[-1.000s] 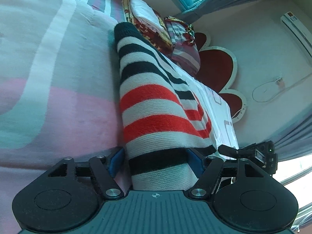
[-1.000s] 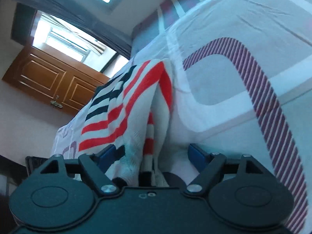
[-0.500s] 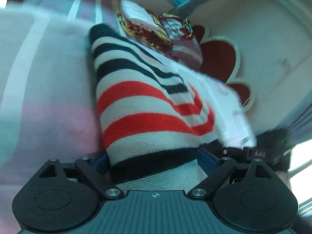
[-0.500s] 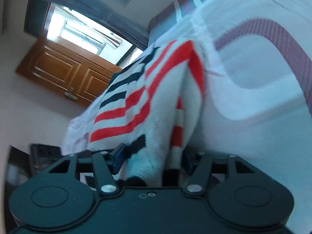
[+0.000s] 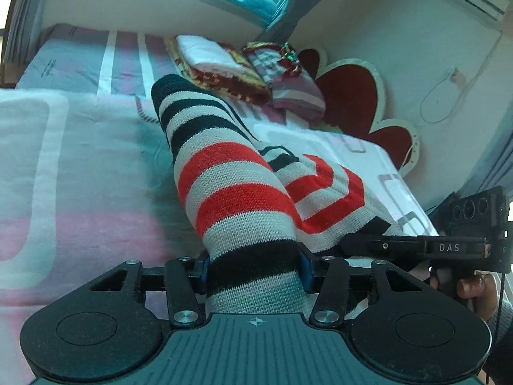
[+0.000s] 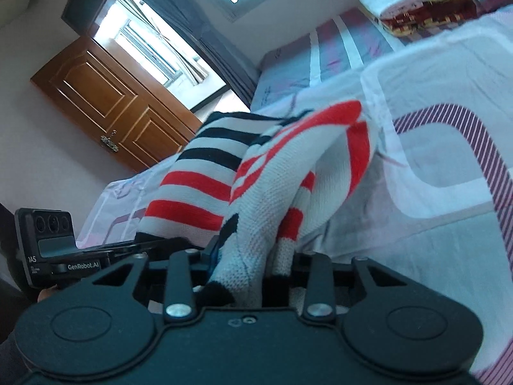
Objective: Fold small clothes
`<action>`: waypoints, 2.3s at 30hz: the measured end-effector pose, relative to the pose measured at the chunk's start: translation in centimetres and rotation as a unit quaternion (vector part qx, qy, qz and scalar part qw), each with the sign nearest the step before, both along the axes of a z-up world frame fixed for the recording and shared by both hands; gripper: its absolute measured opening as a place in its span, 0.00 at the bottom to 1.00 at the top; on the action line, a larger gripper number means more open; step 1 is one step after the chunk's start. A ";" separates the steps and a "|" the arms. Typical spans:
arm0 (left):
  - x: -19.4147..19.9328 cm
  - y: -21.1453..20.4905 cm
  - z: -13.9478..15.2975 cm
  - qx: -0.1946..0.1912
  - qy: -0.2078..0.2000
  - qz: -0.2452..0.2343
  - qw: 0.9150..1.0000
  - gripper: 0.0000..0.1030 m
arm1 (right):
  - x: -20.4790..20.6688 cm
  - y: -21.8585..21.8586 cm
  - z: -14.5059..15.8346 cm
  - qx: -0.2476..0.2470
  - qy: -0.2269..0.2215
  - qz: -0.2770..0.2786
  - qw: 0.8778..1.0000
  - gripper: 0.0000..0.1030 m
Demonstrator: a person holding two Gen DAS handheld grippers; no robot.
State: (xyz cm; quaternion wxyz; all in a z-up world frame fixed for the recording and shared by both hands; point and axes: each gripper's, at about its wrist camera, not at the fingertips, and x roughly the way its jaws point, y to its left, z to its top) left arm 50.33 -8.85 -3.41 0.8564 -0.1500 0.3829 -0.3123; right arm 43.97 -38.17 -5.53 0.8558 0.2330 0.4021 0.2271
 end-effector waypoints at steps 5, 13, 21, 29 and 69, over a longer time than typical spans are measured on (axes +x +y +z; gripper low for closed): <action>-2.6 2.0 2.7 -0.007 -0.020 0.007 1.000 0.48 | -1.2 1.8 2.7 -0.011 -0.023 0.005 1.000 0.34; -7.1 9.3 5.6 -0.007 -0.045 0.045 0.998 0.48 | -2.7 7.6 5.4 -0.022 -0.052 0.042 0.998 0.34; -11.8 19.6 5.6 0.008 -0.045 0.106 0.993 0.48 | -2.0 17.3 5.1 -0.014 -0.062 0.113 0.992 0.34; -14.3 27.5 2.1 0.015 -0.021 0.166 0.986 0.48 | -0.9 26.2 2.7 -0.009 -0.046 0.171 0.984 0.34; -22.6 28.0 -4.0 0.130 -0.021 0.274 0.953 0.78 | -11.5 32.0 2.5 -0.164 -0.128 0.203 0.957 0.11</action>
